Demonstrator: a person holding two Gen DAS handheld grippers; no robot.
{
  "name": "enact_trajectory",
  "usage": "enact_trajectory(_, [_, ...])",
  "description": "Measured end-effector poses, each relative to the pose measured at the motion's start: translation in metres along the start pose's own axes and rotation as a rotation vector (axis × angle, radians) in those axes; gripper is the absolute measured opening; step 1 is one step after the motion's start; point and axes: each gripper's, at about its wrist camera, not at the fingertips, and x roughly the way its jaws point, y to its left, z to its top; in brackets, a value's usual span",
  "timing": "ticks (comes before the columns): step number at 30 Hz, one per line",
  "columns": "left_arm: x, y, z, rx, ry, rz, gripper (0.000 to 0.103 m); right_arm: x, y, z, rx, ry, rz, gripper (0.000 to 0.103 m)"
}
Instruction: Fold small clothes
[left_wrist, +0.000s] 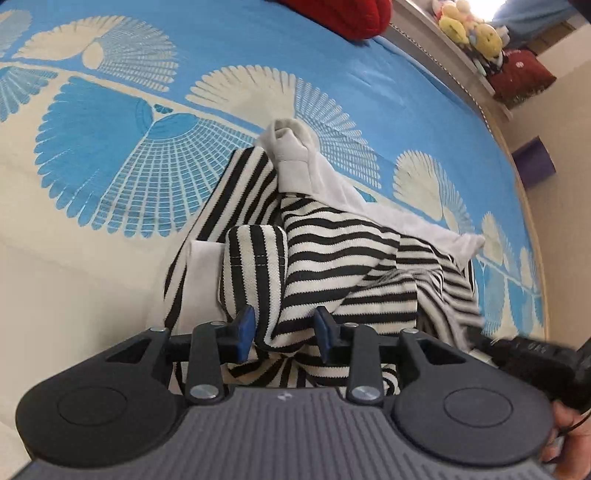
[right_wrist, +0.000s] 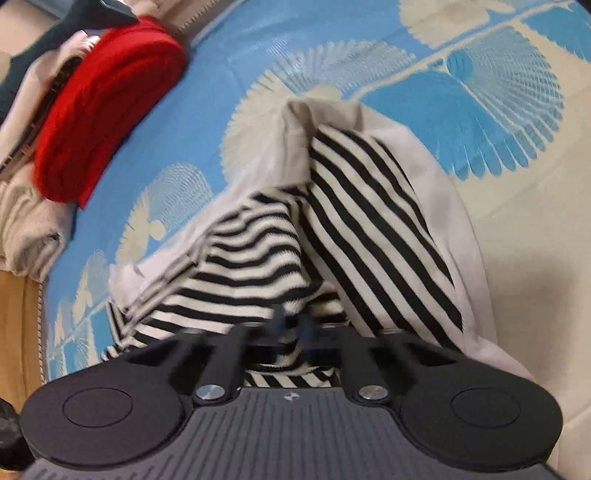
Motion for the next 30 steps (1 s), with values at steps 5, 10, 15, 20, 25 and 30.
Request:
enact_trajectory(5, [-0.047,-0.009,0.007,0.015,-0.153,-0.194,0.003,-0.067,-0.002,0.027,0.043,-0.244,0.195,0.001])
enact_trajectory(10, [-0.034,0.004,0.002,0.026,-0.074,-0.044,0.003,-0.06,-0.019,0.037,0.029,-0.151,-0.014,0.001])
enact_trajectory(15, [-0.005,0.021,-0.002,-0.036,0.035,0.109,0.005,-0.018,-0.034,0.022,0.058,-0.014,-0.235,0.008])
enact_trajectory(20, [-0.043,-0.013,0.003,0.085,-0.176,-0.031,0.008,-0.044,0.003,0.022,-0.142,-0.195,-0.198,0.044])
enact_trajectory(25, [0.002,-0.035,-0.02,0.194,0.06,-0.075,0.026,-0.024,0.009,0.016,-0.199,-0.05,-0.034,0.051])
enact_trajectory(30, [0.024,-0.011,-0.017,0.151,0.066,0.235,0.028,0.014,-0.016,0.007,-0.201,0.09,-0.314,0.053])
